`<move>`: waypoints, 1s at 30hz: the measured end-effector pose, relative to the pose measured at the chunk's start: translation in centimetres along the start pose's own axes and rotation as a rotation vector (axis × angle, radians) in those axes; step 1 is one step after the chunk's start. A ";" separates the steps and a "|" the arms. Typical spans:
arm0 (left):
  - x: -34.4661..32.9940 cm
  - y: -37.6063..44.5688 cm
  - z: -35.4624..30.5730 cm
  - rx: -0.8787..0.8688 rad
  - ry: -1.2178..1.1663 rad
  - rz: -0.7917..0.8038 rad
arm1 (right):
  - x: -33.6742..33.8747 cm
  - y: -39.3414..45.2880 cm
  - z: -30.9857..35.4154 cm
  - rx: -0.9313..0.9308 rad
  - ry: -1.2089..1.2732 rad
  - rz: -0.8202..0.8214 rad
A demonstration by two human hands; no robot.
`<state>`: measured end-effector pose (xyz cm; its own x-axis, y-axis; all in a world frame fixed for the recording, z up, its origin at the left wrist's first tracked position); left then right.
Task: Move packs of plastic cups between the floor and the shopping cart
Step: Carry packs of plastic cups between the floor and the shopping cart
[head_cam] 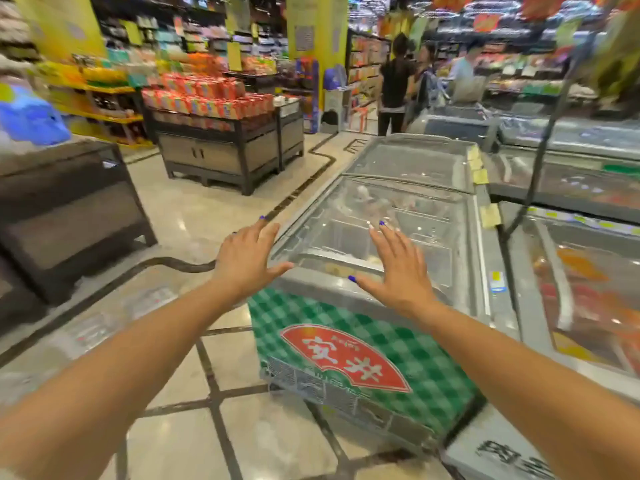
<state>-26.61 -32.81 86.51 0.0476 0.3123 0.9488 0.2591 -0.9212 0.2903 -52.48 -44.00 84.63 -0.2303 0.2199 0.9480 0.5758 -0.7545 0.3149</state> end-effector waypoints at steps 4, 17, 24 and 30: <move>3.4 -6.3 13.6 0.224 0.059 -0.033 | -2.7 4.6 13.0 0.245 0.079 0.047; 9.4 -17.4 43.5 0.596 0.271 0.003 | -9.3 16.5 49.7 0.521 0.300 0.054; 5.8 -11.7 52.4 0.631 0.186 0.013 | -14.2 24.2 56.1 0.660 0.210 0.074; 1.9 -1.6 59.5 0.581 0.178 0.031 | -19.2 35.9 58.9 0.745 0.126 0.051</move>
<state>30.41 -16.94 80.41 -0.0854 0.1977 0.9765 0.7469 -0.6360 0.1941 18.82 -38.94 80.52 -0.2513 0.0896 0.9637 0.9557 -0.1344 0.2617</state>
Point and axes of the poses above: each hand's wrist, its own y-axis towards the middle knuckle, its own x-axis out of the back of the hand, z = x × y, the point moved 1 cm from there along y, towards the middle knuckle, and after that the axes turned 9 degrees about -y, right-handed, at the moved point
